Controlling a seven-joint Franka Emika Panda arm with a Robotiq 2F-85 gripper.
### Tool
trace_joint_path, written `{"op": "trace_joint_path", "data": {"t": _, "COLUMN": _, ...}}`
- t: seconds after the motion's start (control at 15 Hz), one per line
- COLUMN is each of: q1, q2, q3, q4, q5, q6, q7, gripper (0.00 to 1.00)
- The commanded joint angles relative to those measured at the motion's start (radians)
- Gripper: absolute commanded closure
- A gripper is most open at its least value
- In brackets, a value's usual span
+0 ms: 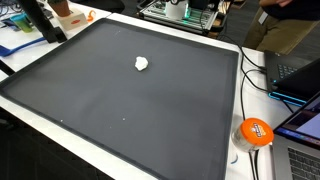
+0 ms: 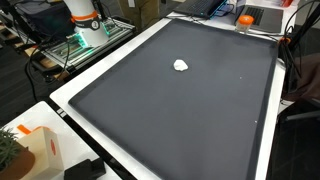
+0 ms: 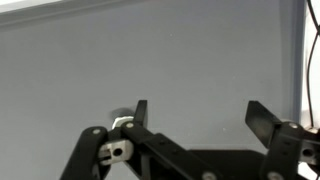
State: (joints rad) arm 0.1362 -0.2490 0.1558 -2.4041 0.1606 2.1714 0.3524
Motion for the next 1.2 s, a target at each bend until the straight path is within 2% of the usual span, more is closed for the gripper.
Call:
{"op": "trace_joint_path", "data": {"t": 0.0, "q1": -0.006, "q2": 0.000, "q3": 0.006, "q4": 0.002, "q5": 0.002, "q6": -0.002, "q7": -0.003, "gripper": 0.00}}
{"op": "trace_joint_path", "data": {"t": 1.13, "q1": -0.010, "q2": 0.036, "q3": 0.020, "q4": 0.052, "q5": -0.051, "q6": -0.036, "q7": 0.057, "gripper": 0.00}}
